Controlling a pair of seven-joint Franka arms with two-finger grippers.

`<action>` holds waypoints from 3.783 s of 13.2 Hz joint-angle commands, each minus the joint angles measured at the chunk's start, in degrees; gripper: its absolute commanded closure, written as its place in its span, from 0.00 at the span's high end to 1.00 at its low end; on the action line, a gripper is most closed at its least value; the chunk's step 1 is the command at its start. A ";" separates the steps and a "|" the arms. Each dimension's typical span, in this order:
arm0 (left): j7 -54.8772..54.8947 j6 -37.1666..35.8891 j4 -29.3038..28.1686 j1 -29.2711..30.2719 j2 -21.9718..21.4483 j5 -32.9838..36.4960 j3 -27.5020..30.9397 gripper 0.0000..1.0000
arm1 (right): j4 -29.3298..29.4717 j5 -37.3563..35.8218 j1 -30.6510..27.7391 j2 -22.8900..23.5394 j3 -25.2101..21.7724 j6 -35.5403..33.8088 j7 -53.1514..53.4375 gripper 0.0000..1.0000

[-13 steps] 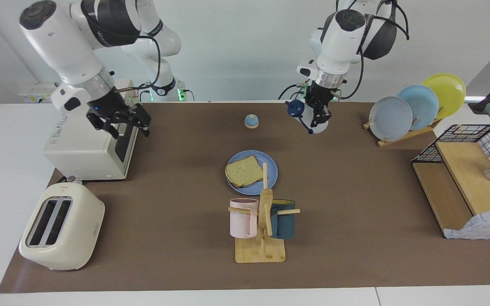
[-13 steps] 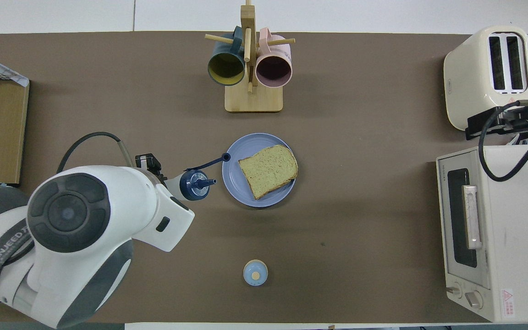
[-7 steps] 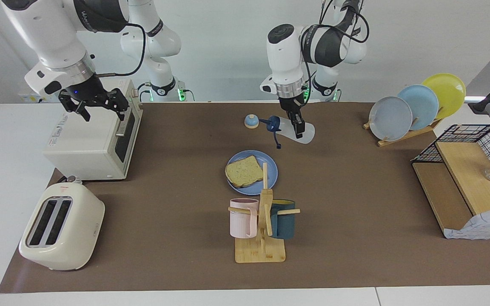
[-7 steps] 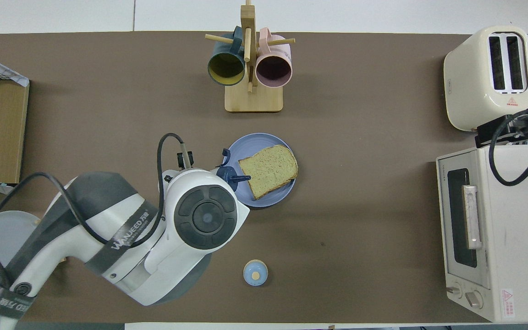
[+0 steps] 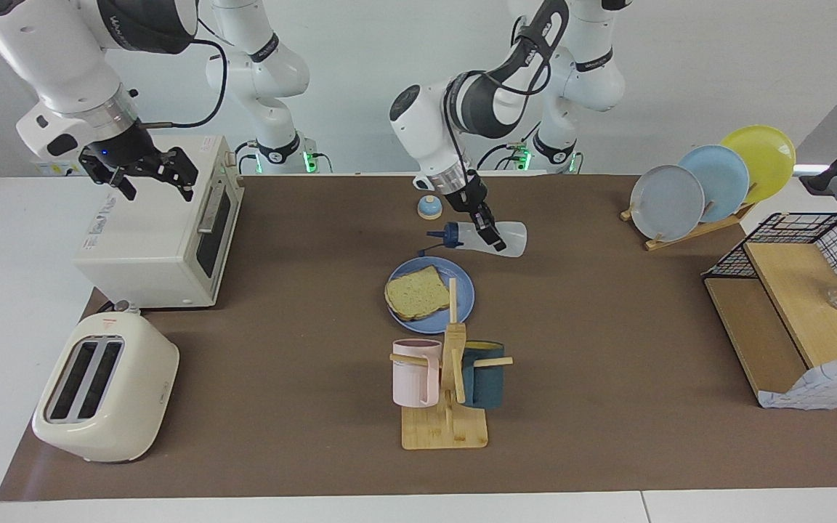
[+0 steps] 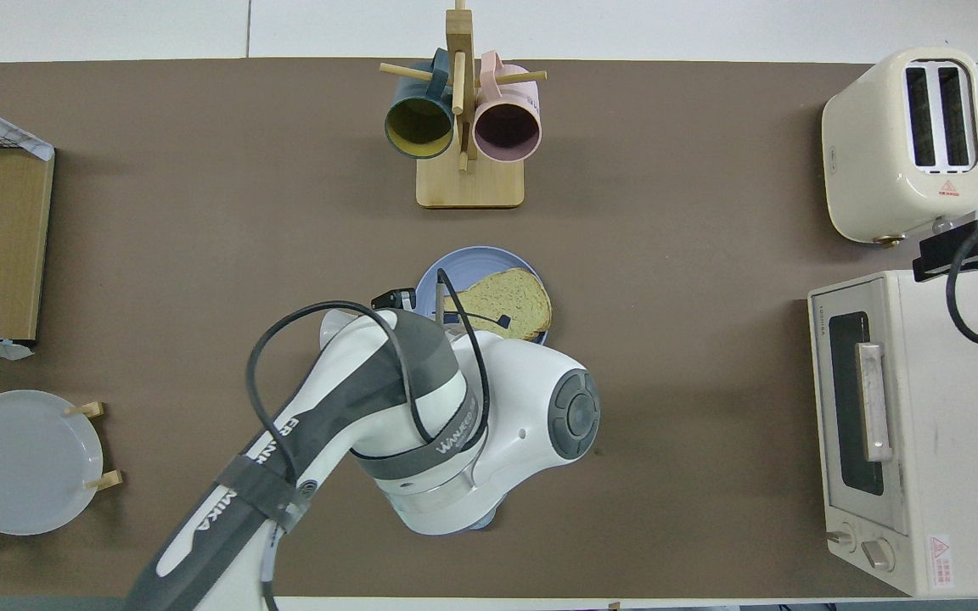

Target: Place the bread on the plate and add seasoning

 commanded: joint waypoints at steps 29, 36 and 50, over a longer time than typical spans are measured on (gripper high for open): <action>-2.33 -25.75 15.13 -2.04 25.88 39.72 1.29 0.00 | -1.89 0.38 -0.38 -1.34 1.03 1.13 -0.83 1.00; -1.80 -26.10 14.33 -7.66 25.79 38.75 0.94 0.00 | -1.89 0.38 -0.38 -1.34 1.03 1.13 -0.83 1.00; -1.89 -25.93 13.02 -10.29 25.52 37.00 1.20 0.00 | -1.80 0.38 -0.38 -1.34 1.03 1.13 -0.83 1.00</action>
